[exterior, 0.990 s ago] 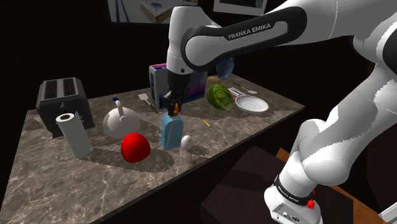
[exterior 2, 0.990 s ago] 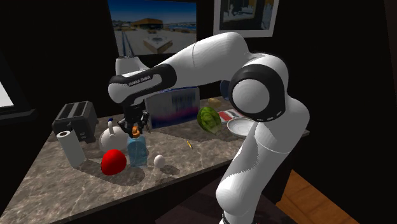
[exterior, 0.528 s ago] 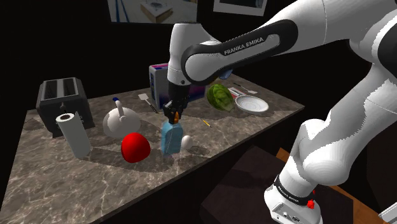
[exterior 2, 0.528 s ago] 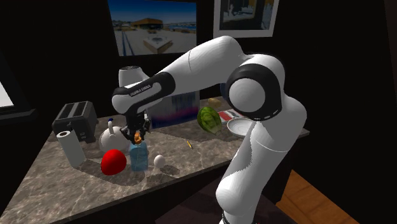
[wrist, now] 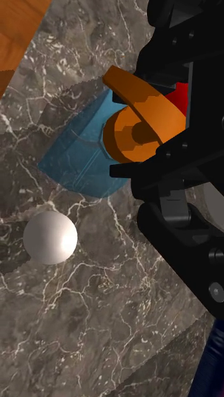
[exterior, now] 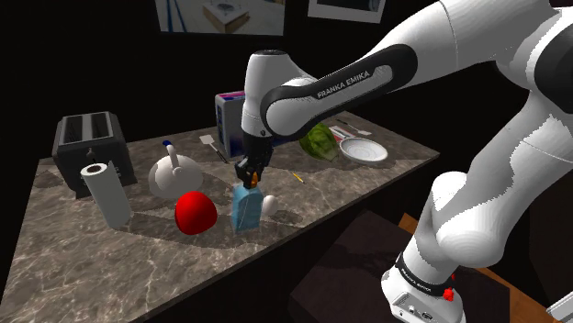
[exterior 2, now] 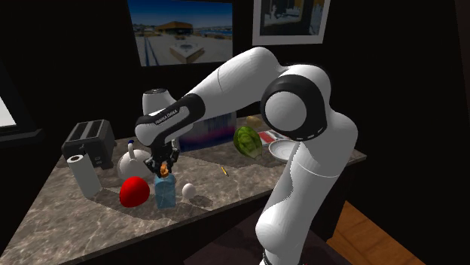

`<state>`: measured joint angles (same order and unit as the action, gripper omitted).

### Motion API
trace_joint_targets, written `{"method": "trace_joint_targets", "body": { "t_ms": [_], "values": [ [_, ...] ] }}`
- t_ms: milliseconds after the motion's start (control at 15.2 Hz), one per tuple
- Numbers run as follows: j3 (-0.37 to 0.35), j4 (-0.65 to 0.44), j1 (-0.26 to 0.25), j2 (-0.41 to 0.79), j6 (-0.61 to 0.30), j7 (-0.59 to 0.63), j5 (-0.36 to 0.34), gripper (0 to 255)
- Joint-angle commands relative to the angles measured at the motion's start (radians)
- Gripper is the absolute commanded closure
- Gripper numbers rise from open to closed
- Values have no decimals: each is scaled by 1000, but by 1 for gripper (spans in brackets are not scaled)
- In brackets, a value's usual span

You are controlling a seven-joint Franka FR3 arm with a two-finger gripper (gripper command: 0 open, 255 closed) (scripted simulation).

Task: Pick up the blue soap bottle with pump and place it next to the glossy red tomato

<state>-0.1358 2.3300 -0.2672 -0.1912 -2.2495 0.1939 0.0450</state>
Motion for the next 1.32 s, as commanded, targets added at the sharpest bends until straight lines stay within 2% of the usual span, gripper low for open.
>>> {"method": "trace_joint_targets", "body": {
  "t_ms": [0,330,396,726,990,1254],
  "values": [
    [0,3,0,0,-4,0,0,255],
    [0,3,0,0,-4,0,0,255],
    [0,3,0,0,-4,0,0,0],
    [0,3,0,0,-4,0,0,0],
    [6,-65,0,-63,127,-5,5,0],
    [6,-65,0,-63,127,-5,5,0]
  ]
}}
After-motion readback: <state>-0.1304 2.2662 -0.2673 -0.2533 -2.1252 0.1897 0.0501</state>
